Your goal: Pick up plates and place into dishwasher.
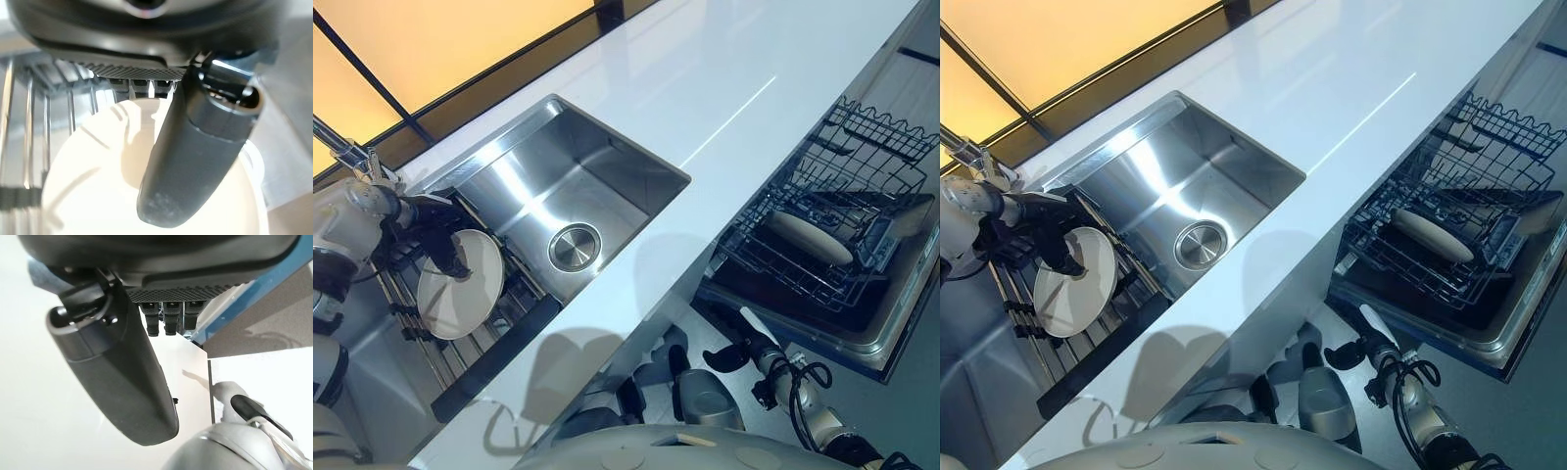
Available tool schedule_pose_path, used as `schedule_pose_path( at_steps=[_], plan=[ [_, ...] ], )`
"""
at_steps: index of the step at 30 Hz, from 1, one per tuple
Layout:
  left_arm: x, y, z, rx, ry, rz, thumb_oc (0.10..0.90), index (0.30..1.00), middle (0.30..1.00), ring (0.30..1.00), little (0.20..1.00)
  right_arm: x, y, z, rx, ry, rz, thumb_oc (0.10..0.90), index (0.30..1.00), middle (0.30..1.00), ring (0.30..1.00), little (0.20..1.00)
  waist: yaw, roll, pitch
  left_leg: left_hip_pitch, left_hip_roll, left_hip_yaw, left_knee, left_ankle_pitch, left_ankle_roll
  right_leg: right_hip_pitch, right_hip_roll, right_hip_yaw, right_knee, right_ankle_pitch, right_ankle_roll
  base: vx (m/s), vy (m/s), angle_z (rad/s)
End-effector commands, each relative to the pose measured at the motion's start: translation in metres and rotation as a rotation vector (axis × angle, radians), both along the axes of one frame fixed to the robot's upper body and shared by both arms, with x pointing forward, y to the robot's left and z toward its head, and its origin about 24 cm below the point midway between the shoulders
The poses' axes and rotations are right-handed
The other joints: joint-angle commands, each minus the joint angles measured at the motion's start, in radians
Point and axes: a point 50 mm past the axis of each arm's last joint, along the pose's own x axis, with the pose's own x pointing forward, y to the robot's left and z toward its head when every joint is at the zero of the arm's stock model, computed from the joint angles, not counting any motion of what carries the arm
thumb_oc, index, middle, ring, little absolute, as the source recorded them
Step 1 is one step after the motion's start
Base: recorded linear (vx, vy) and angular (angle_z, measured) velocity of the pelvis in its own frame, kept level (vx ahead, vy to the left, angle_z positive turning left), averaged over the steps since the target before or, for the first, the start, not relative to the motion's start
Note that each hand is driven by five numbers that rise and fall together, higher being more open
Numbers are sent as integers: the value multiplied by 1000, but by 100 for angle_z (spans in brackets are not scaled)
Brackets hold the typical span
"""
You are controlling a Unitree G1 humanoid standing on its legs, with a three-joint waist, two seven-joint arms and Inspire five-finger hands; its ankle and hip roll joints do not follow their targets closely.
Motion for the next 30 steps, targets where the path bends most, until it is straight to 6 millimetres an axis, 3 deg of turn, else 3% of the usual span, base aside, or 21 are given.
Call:
schedule_pose_path(
  at_steps=[1, 9, 25, 30],
  plan=[
    [-2, -15, -8, -322, 6, 7, 100, 300, 300, 300, 200, 23, 11, 24, 40, -181, 68, 800, 900, 900, 900, 900, 8, -21, -34, -6, -56, -23, 111, -187, 22, -142, -85, -2, -3, 133, 200, -19, 15, -7],
    [-19, -17, -22, -356, 122, -45, 100, 300, 300, 300, 200, 22, 9, 25, 34, -182, 70, 800, 900, 900, 900, 900, 26, -17, -37, -11, -57, -18, 110, -186, 21, -136, -97, -19, -8, 139, 201, -7, 8, -2],
    [-29, -9, 9, -315, 93, -93, 100, 300, 300, 300, 200, 30, 7, 33, 38, -219, 67, 800, 900, 900, 900, 900, 66, -5, -56, 0, -58, -55, 82, -172, 21, -121, -114, -13, -4, 151, 199, -31, 23, 4],
    [-24, -8, 23, -271, -42, -102, 100, 300, 300, 300, 200, 33, 8, 36, 48, -238, 57, 800, 900, 900, 900, 900, 75, -5, -61, 5, -58, -62, 74, -168, 19, -121, -120, -14, -1, 155, 200, -43, 29, 6]
  ],
)
